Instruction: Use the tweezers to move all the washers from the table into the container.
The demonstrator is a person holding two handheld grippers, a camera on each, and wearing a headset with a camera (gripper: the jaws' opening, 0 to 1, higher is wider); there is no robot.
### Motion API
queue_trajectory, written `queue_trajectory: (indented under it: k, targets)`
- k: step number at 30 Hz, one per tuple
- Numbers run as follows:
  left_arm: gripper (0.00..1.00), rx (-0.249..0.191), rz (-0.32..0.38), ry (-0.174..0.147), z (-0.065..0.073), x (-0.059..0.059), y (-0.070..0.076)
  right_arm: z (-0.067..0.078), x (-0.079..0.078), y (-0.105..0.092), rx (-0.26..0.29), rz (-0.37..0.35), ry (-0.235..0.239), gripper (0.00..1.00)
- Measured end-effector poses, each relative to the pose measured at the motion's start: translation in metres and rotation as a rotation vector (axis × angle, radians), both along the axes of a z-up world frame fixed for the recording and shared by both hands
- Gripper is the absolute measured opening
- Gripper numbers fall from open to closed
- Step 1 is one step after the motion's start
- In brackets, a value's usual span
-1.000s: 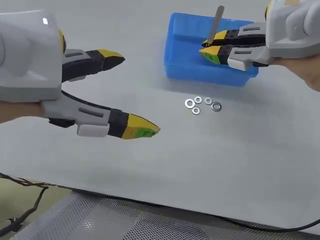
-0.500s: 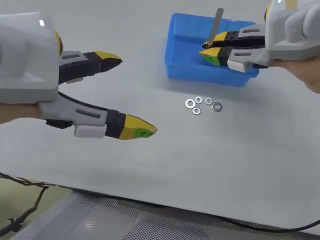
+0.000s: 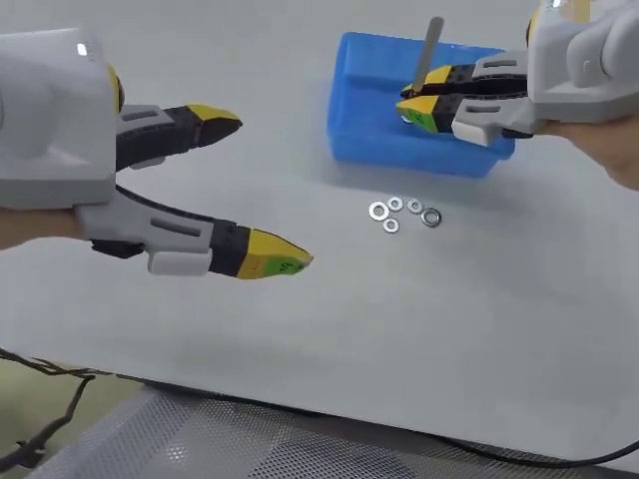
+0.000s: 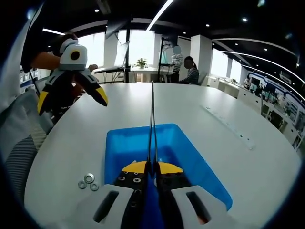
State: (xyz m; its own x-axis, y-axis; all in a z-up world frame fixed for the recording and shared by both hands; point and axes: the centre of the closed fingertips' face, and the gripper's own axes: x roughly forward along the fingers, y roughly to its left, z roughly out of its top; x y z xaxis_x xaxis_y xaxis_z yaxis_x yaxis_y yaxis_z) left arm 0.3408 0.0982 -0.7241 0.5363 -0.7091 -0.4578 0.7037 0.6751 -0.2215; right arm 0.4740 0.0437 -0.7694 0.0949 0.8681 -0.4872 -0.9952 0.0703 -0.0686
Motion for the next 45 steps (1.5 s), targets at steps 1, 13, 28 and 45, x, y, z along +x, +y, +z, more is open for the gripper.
queue_trajectory:
  k: [1,13,28,45]
  targets:
    - [0.98,-0.001,0.001,-0.002,0.000,0.001,0.000,0.001,0.000,0.000,0.003,0.000,0.002,0.08]
    - [0.94,-0.042,-0.024,-0.077,0.025,0.047,-0.012,0.010,-0.001,-0.001,0.014,-0.002,-0.007,0.07]
    - [0.62,-0.067,-0.157,-0.100,0.042,0.099,-0.059,0.020,-0.014,0.001,0.025,0.049,-0.020,0.07]
    - [0.28,-0.036,-0.300,-0.119,0.057,0.104,-0.079,0.022,-0.035,0.001,0.016,0.113,-0.012,0.07]
